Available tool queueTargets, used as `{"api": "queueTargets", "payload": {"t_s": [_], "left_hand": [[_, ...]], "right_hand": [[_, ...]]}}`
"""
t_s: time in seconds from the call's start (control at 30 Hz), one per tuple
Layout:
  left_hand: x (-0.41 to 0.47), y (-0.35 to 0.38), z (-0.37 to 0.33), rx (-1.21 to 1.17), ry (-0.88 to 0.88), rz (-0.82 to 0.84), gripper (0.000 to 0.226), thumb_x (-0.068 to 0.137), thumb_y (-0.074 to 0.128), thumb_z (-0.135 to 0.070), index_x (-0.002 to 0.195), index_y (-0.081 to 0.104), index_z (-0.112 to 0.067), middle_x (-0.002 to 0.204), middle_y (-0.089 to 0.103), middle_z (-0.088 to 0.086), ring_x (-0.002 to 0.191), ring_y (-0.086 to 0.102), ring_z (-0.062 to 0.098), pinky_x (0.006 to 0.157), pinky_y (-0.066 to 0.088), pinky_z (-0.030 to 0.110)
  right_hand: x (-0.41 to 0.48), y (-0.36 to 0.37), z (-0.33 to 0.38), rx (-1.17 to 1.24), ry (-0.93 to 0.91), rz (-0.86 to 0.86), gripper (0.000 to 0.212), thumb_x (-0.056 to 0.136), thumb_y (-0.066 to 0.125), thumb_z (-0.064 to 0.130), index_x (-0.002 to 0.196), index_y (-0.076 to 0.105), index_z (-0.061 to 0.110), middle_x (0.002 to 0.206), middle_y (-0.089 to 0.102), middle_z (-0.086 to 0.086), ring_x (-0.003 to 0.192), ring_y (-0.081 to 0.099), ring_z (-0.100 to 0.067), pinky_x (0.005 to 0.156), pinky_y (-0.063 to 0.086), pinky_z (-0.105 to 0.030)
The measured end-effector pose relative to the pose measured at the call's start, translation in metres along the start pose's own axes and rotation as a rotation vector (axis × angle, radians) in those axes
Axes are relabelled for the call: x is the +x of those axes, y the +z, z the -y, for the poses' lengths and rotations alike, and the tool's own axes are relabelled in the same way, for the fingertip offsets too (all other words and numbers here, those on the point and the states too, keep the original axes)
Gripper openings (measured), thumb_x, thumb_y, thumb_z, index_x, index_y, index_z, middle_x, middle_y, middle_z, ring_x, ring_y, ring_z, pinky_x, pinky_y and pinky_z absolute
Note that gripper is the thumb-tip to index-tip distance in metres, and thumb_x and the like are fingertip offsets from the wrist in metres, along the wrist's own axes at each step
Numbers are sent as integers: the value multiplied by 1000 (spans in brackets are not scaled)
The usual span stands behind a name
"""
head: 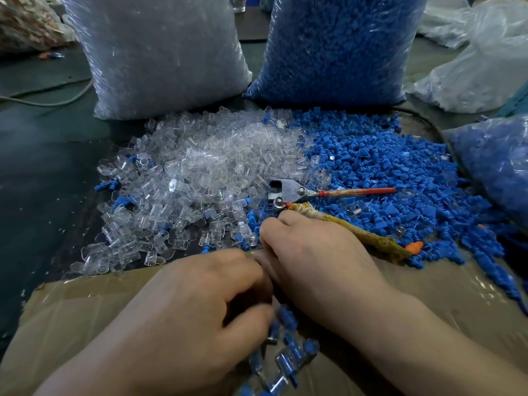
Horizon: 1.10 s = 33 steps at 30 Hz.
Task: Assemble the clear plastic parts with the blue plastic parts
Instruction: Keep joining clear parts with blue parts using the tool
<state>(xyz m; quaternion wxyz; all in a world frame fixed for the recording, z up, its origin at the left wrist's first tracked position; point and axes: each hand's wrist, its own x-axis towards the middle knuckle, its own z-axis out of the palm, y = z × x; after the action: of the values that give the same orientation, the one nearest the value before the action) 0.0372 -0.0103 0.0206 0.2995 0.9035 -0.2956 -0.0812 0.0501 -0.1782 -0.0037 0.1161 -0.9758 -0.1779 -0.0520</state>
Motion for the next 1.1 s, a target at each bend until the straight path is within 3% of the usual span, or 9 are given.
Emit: {"api": "queueTargets", "payload": {"t_s": [0.17,0.33,0.47,0.57,0.67,0.77,0.87,1.0,1.1], "left_hand": [[5,1,21,-3,-127,-267,15,81,61,-52,95,58,-46,90,63,-34,76,62,-8,52,43,14],[7,14,19,-19,-28,-330,40,88,67,-30,123,57,-48,111,61,-27,90,62,-5,72,47,9],[9,14,20,-41,69,-343,42,78,69,-18,118,67,-31,111,65,-23,100,61,-8,83,39,-1],[9,14,22,-102,135,-349,41,78,73,-20,117,68,-31,110,66,-20,99,63,-3,81,43,3],[8,11,22,-199,227,-290,46,84,67,-28,129,62,-33,122,63,-17,107,64,5,85,48,11],[8,7,21,-171,280,-222,39,85,64,-30,123,63,-34,119,65,-17,110,65,9,88,51,17],[7,8,18,-153,211,-240,32,80,66,-38,112,63,-39,108,67,-20,100,67,2,79,52,15],[6,14,17,-155,-116,-359,25,69,74,-46,91,63,-46,80,68,-26,71,63,-7,61,45,4],[8,16,23,-222,-299,-345,28,69,77,-45,91,60,-47,68,69,-21,60,65,-2,52,48,17]], "right_hand": [[-3,-2,-5,115,61,-58,14,89,50,31,83,38,26,77,46,7,70,46,-19,58,36,-36],[-11,-15,-4,496,189,-125,12,83,62,33,86,52,28,71,59,7,69,54,-9,57,43,-27],[-11,-19,-4,779,253,-17,16,82,71,25,83,55,28,71,62,7,54,54,-5,48,43,-24],[-12,-21,-8,1034,307,99,18,84,69,18,81,53,27,58,58,3,47,53,-10,40,39,-23],[-13,-23,-12,1317,338,177,18,76,65,13,83,52,22,65,59,-9,41,47,-17,34,33,-21],[-16,-26,-16,1400,356,334,24,72,62,12,92,51,21,66,63,-6,38,46,-14,33,32,-18],[-18,-28,-17,1281,330,362,14,78,63,20,88,56,26,64,64,-1,42,51,-13,34,36,-21],[-16,-22,-21,551,190,37,21,85,53,54,92,56,35,77,64,15,68,58,-1,56,48,-22],[-10,-15,-16,174,53,-6,25,92,48,50,113,50,36,99,57,12,89,56,-11,74,49,-37]]}}
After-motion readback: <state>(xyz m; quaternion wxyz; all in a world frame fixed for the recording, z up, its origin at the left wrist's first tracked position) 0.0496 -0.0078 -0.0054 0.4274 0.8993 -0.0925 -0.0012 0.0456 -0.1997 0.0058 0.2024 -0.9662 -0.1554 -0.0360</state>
